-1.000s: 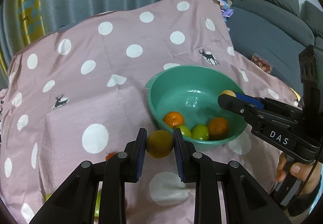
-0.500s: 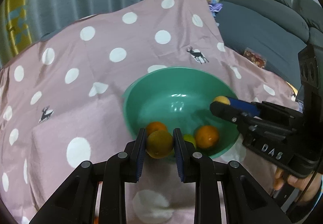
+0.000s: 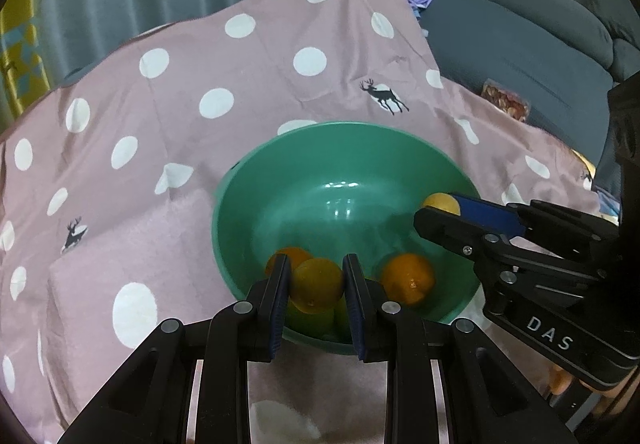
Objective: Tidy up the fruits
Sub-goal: 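Carry both held fruits over the green bowl, then open both tools to drop the kiwi and yellow fruit into the bowl, then withdraw both tools from the bowl toward the remaining green pears and tomatoes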
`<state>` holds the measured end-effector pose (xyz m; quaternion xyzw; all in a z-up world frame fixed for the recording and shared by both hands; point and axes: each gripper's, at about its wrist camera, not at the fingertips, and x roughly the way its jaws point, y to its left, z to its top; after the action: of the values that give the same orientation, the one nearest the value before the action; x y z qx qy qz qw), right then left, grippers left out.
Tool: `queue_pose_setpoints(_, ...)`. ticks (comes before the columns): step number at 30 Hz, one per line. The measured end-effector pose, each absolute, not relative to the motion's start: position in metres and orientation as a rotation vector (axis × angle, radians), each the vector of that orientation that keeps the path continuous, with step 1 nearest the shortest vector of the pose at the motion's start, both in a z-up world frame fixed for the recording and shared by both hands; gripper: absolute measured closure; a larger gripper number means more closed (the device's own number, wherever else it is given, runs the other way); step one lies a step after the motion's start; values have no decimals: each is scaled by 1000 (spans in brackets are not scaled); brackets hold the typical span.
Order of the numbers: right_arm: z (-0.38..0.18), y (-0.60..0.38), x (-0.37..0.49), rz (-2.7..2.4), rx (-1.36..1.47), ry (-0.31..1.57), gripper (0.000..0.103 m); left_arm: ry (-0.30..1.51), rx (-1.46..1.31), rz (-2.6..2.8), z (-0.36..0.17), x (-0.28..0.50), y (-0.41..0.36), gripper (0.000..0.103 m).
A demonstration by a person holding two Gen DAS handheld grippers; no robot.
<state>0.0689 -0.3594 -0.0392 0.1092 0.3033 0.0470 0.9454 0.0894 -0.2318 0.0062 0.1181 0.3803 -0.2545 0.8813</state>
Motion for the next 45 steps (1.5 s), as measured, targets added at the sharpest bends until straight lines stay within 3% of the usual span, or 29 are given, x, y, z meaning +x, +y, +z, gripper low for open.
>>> queue_pose_setpoints(25, -42, -360, 71, 78, 228, 632, 73, 836, 232, -524, -8, 95, -234, 77)
queue_pose_setpoints(30, -43, -360, 70, 75, 233, 629, 60, 835, 211, -530, -6, 96, -230, 76)
queue_pose_setpoints(33, -42, -359, 69, 76, 232, 625, 59, 833, 202, -527, -5, 95, -228, 70)
queue_pose_setpoints(37, -41, -360, 68, 74, 247, 611, 53, 815, 184, -515, -2, 92, -222, 51)
queue_pose_setpoints(41, -36, -361, 61, 75, 268, 567, 38, 784, 146, -489, 5, 87, -208, 21)
queue_pose_setpoints(45, -30, -358, 58, 100, 276, 537, 35, 766, 139, -422, 7, 75, -180, 21)
